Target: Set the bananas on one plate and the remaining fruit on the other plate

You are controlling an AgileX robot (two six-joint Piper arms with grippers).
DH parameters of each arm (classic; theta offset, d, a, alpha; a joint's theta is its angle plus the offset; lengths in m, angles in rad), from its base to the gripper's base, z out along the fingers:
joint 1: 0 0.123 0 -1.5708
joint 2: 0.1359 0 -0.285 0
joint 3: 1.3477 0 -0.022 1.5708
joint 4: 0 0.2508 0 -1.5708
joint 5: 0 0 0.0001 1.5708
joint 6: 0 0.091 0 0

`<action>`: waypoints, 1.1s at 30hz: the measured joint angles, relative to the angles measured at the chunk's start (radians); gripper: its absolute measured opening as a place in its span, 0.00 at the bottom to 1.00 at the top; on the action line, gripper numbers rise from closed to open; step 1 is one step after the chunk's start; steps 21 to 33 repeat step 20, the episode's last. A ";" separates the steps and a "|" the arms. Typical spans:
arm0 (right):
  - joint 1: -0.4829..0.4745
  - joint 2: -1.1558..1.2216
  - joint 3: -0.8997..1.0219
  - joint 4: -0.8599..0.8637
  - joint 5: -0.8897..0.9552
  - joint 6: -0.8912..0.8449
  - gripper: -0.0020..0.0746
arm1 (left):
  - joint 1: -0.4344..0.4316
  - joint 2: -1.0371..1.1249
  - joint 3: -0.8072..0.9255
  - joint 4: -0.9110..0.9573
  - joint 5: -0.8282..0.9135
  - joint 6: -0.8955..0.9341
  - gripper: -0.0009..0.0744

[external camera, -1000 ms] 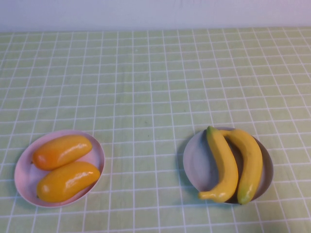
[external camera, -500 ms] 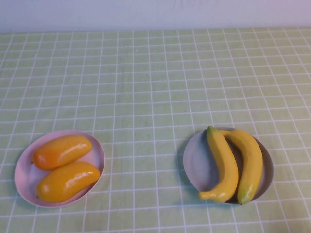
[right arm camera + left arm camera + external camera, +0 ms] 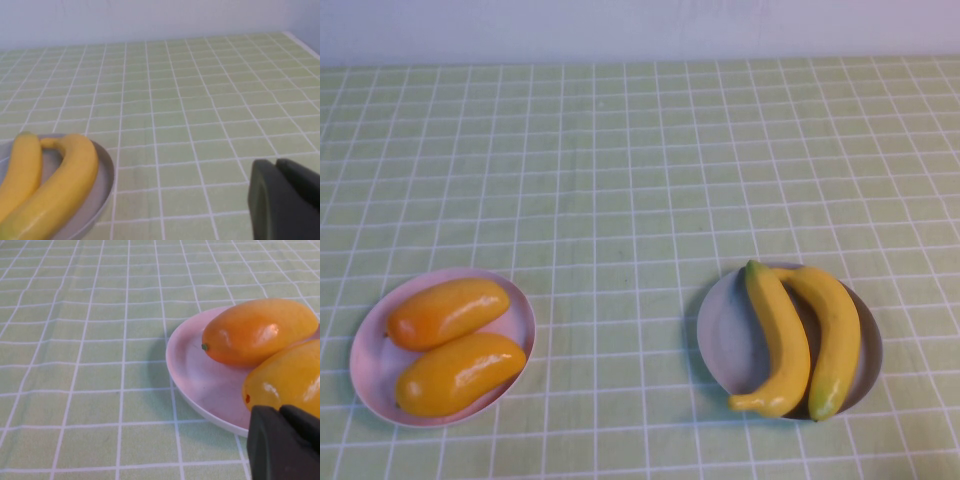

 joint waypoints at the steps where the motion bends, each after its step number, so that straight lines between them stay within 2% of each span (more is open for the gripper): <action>1: 0.000 0.000 0.000 0.059 0.009 -0.068 0.01 | 0.000 0.000 0.000 0.000 0.000 0.000 0.01; 5: 0.000 0.000 0.001 0.285 0.086 -0.351 0.01 | 0.000 0.000 0.000 0.000 0.000 0.000 0.01; 8: 0.000 0.000 0.001 0.331 0.107 -0.423 0.01 | 0.000 0.000 0.000 0.000 0.000 0.000 0.01; 33: 0.000 0.000 0.001 0.348 0.109 -0.447 0.01 | 0.000 0.000 0.000 0.000 0.000 0.000 0.01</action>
